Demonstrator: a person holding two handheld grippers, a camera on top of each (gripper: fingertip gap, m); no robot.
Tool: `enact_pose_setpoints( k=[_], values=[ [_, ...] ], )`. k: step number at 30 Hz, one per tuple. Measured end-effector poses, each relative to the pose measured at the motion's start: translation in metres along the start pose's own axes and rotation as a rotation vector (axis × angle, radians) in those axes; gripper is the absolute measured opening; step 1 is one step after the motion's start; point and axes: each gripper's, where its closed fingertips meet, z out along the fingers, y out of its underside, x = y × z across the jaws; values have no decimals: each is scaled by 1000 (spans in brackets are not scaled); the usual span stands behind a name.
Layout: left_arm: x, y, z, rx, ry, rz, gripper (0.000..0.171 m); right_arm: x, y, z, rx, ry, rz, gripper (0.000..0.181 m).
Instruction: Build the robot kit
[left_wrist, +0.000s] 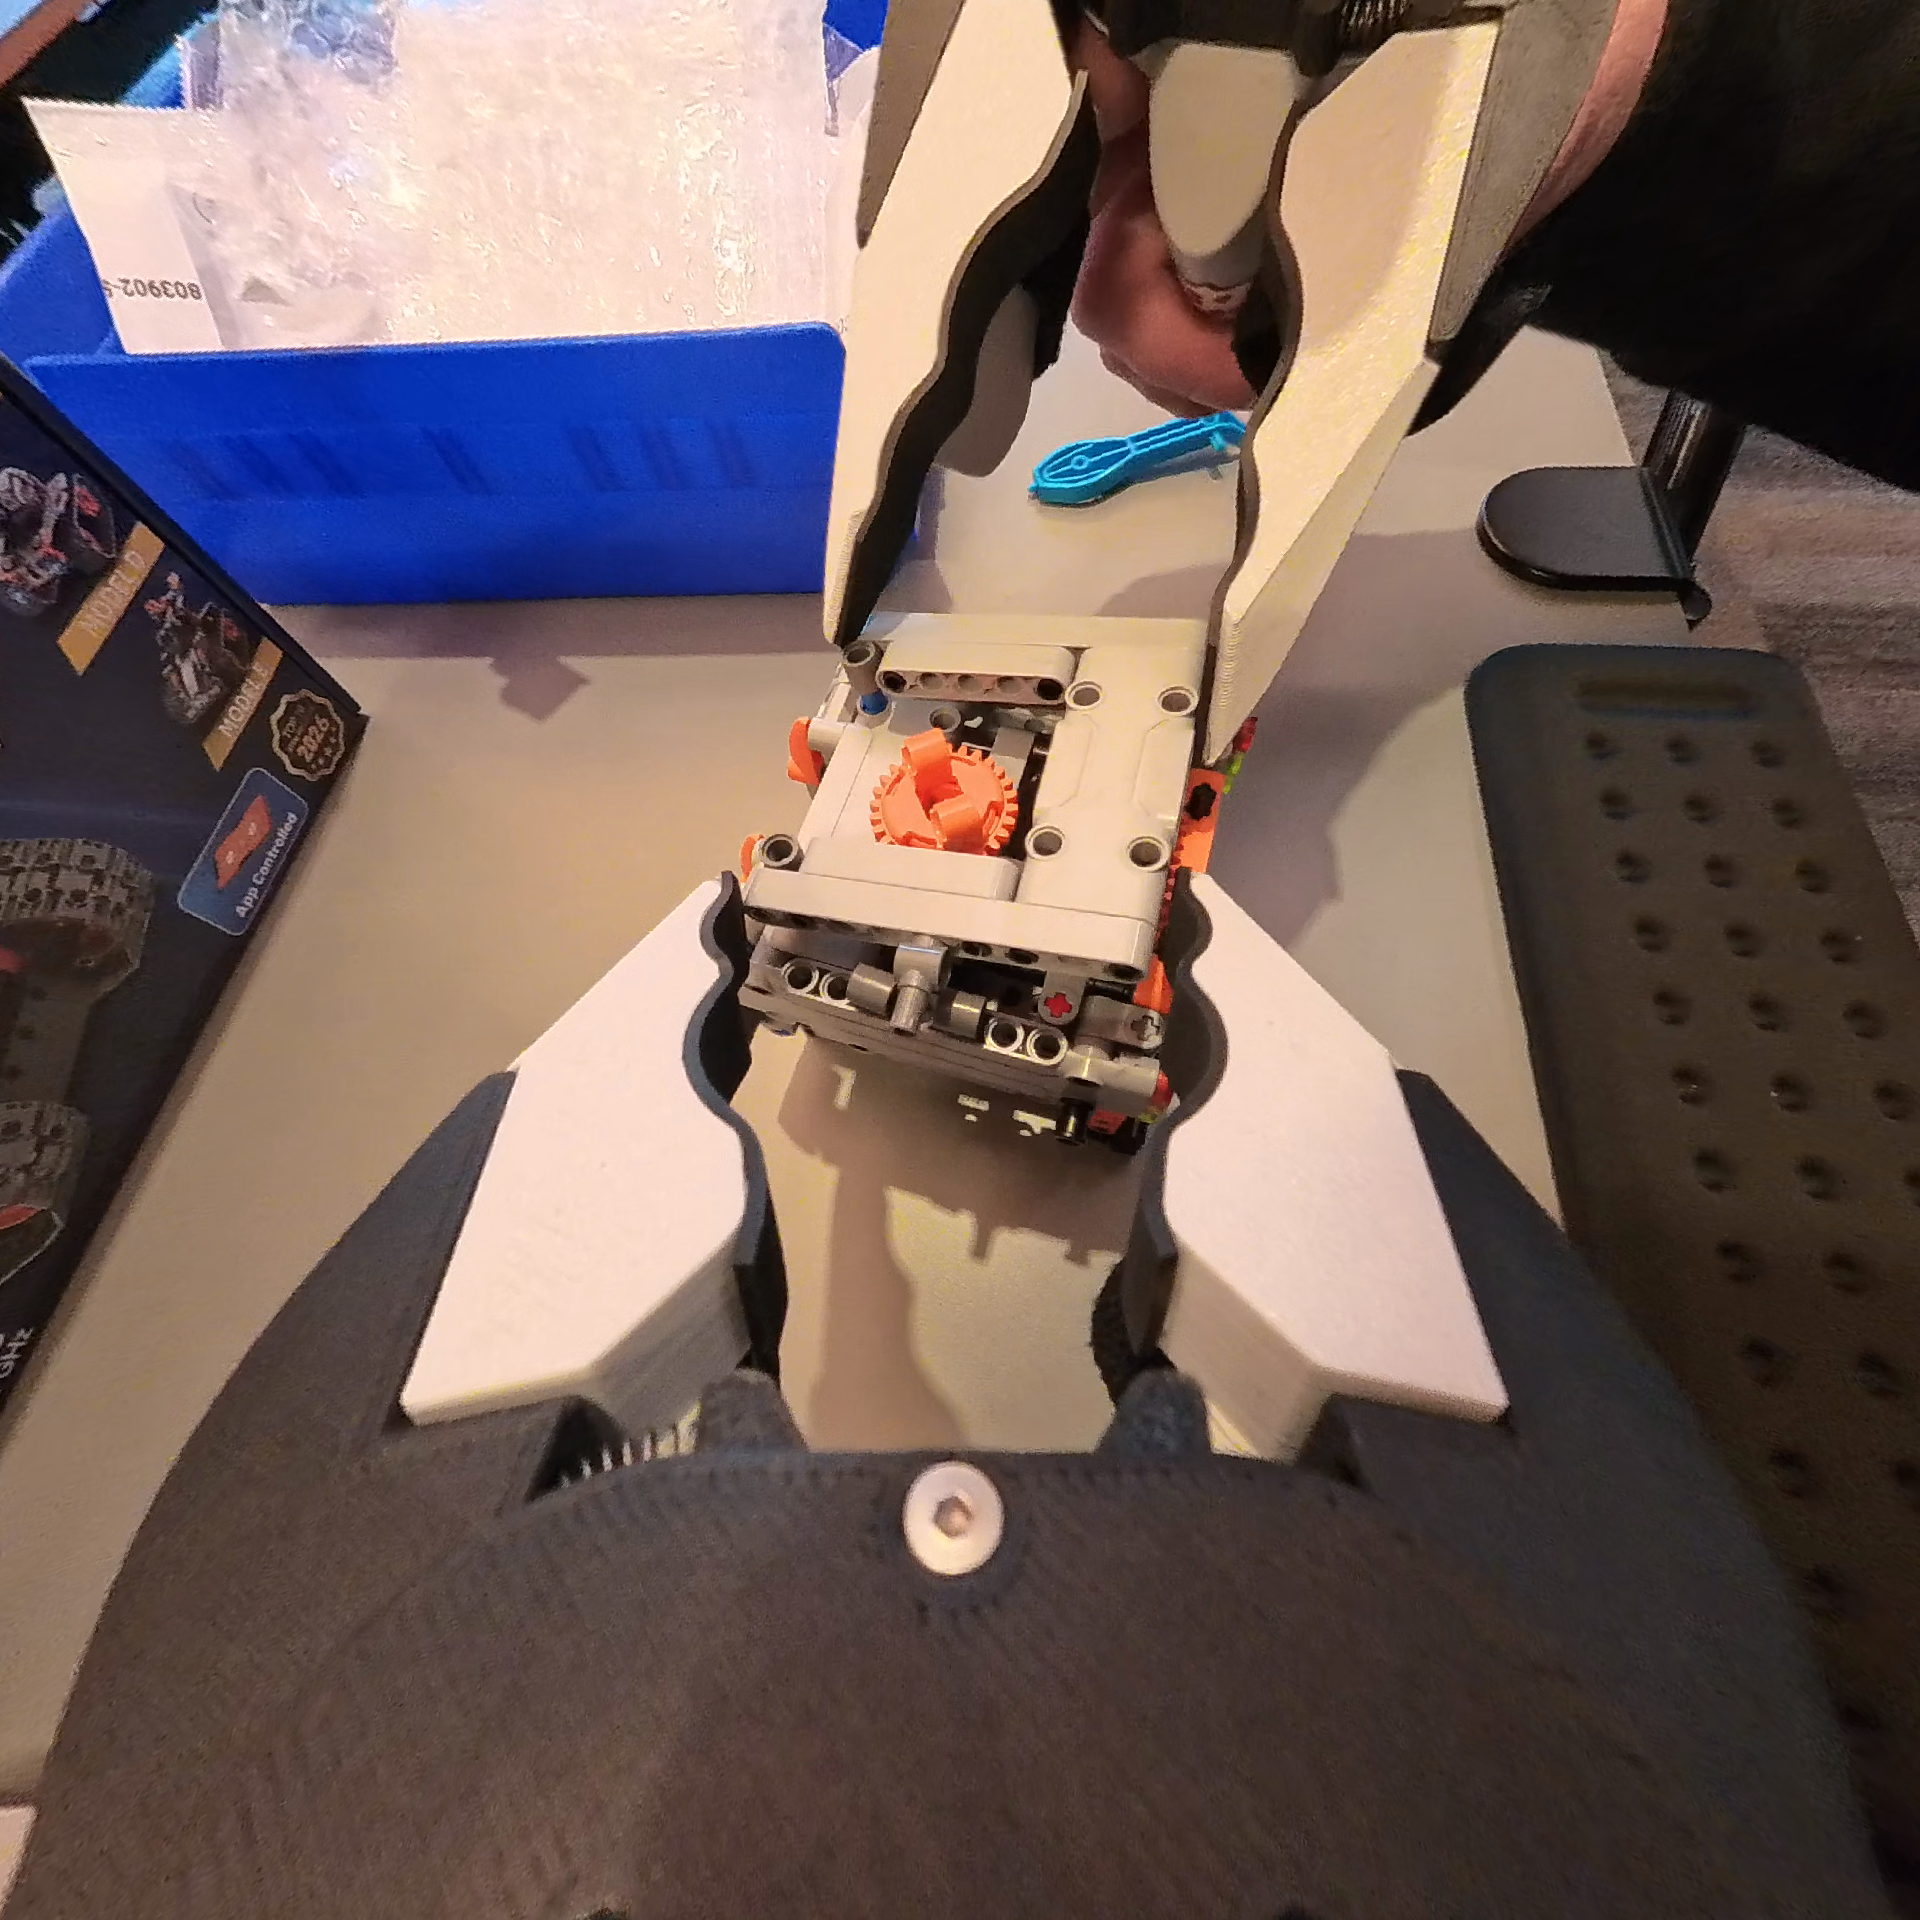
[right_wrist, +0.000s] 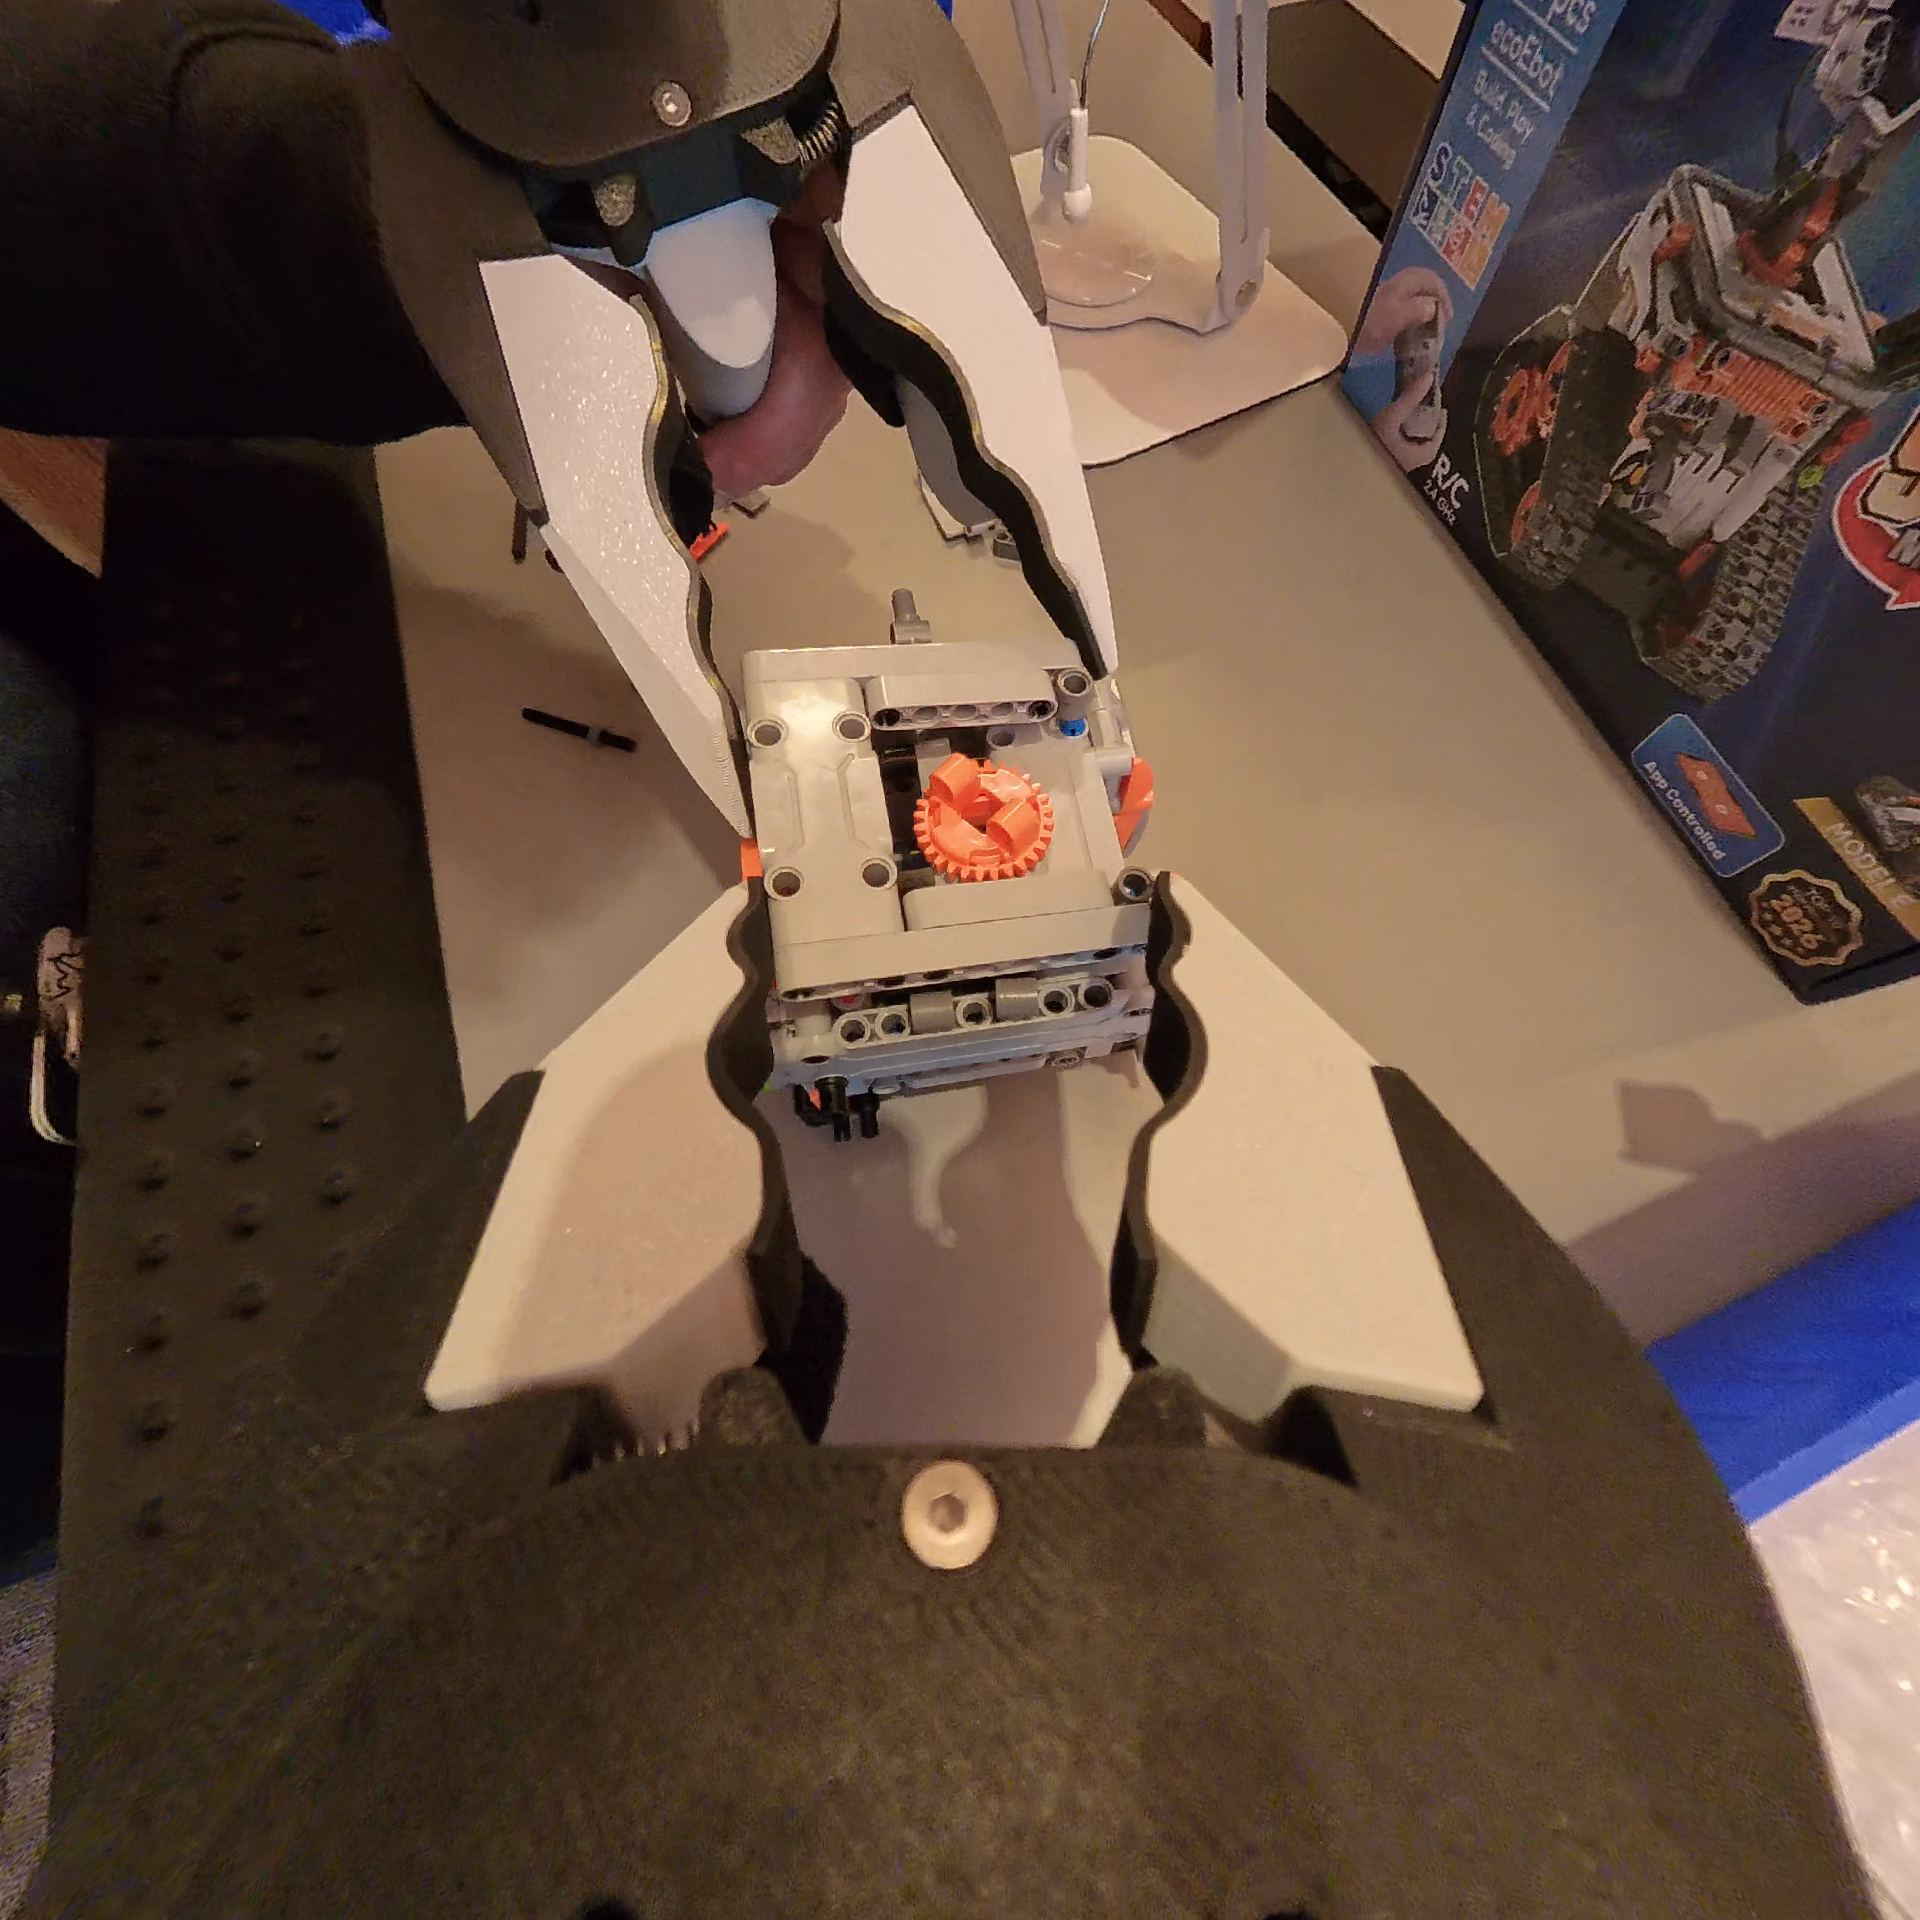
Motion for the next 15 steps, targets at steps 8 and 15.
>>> enact_pose_setpoints(
  k=[8, 15],
  values=[
    [-1, 2, -4, 1, 25, -23, 81, -1, 2, 1, -65, 4, -5, 72],
    [1, -5, -13, 46, 44, -51, 81, -1, 3, 2, -121, 17, -19, 72]
  ],
)
